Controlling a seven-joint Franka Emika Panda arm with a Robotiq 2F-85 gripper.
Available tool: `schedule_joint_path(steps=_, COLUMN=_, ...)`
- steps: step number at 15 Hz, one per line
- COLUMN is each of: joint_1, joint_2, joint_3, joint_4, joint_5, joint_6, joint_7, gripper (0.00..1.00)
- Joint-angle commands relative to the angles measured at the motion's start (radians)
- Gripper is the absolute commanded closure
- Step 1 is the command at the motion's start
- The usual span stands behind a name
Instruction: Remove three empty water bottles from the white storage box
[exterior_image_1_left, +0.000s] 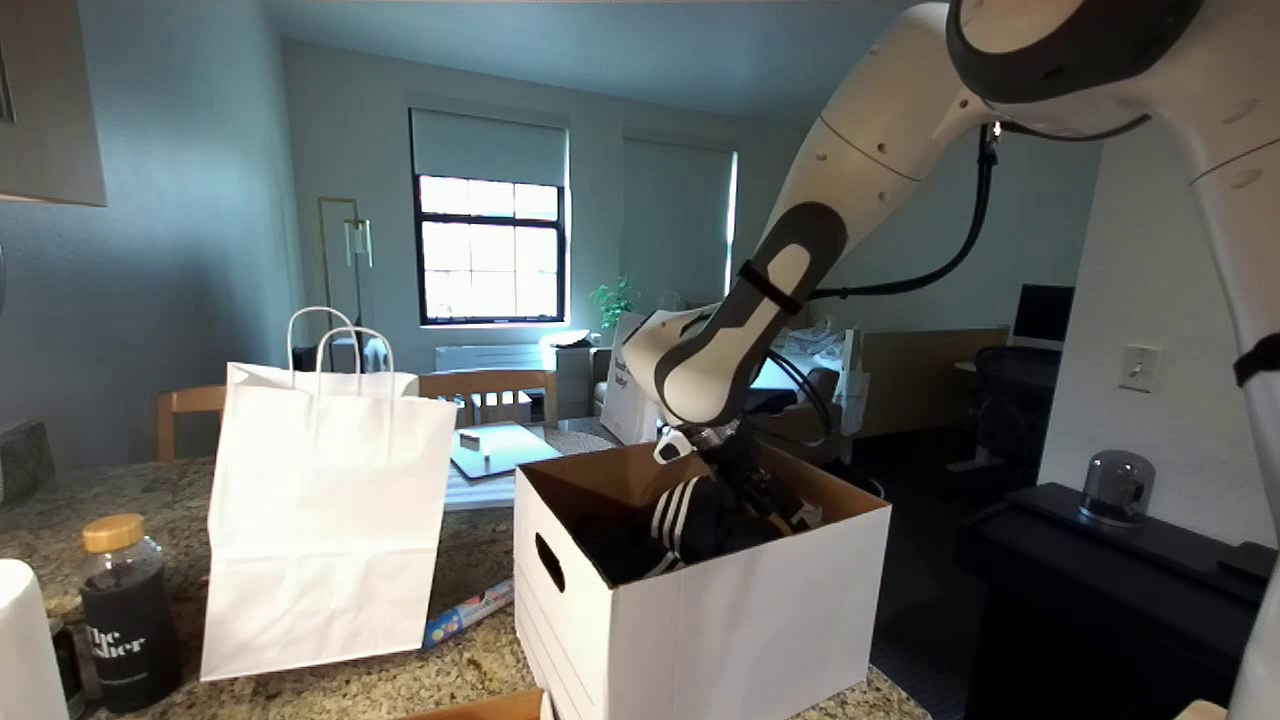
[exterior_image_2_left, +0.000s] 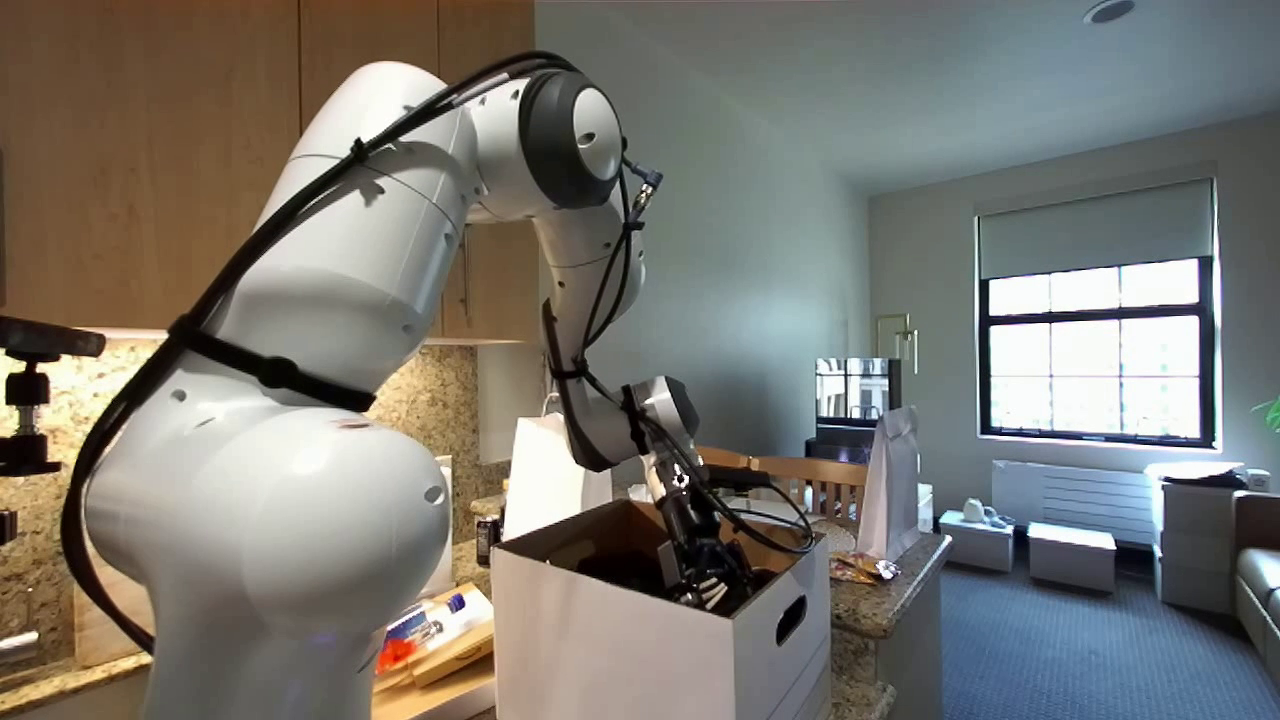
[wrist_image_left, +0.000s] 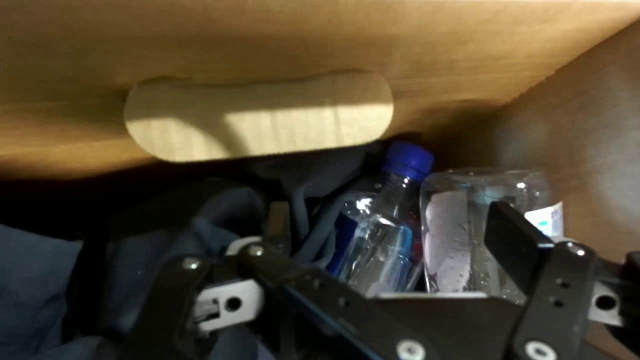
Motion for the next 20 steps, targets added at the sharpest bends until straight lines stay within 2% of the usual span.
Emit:
schedule_joint_path(steps=1, joint_1=-0.008, joint_2=-0.029, joint_3=0.024, joint_4=-0.002, joint_5=0.078, joint_6=-0.022, joint_7=-0.012, gripper=0.0)
schedule_joint_path(steps=6, joint_1=0.016, joint_2=-0.026, joint_3=0.049, joint_4=0.016, joint_5=0.109, joint_6=-0.035, joint_7=-0.01, gripper=0.0)
schedule_joint_path(steps=11, joint_1=0.011, joint_2=0.018, joint_3=0.062, joint_4=0.048, joint_5=0.148, joint_6=-0.086, joint_7=-0.038, gripper=0.0)
schedule_joint_path(steps=20, joint_1=-0.016, joint_2=0.189, joint_3=0.049, joint_4=0.196, joint_5=0.178, joint_6=-0.165, joint_7=-0.185, gripper=0.0)
